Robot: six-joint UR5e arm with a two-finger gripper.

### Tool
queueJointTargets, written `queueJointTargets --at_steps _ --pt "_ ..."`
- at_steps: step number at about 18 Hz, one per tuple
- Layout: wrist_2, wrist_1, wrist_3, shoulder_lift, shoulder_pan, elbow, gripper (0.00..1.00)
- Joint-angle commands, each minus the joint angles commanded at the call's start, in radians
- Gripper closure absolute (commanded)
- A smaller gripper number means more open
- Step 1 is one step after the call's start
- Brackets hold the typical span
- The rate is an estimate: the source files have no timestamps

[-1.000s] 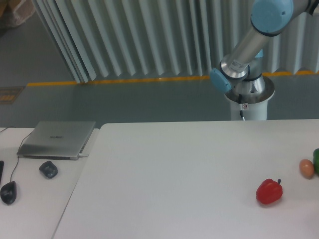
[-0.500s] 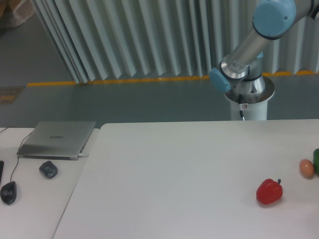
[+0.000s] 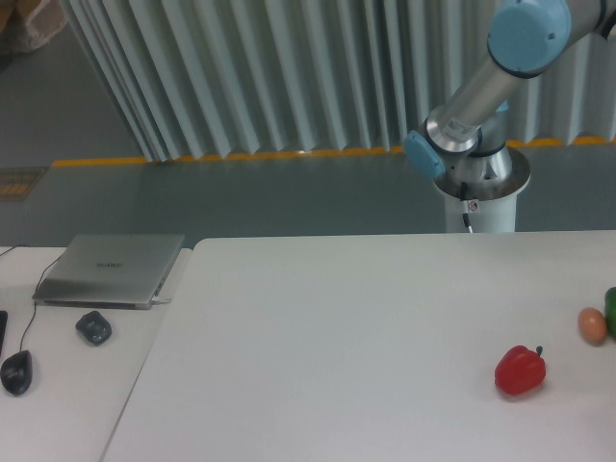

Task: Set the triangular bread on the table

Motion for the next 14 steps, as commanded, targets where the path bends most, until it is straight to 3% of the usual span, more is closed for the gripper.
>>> queueJointTargets --at_steps 2,6,9,14 --pt "0.021 -0.021 -0.002 0.008 0.0 0.014 1.0" --pt "0.025 -0.161 -0.023 0.034 -0.011 0.067 1.0" --pt "0.015 -0.195 -0.034 0.051 -0.014 0.072 1.0" --pt "-0.113 -0.276 -0.063 0.103 -0.017 0.078 1.0"
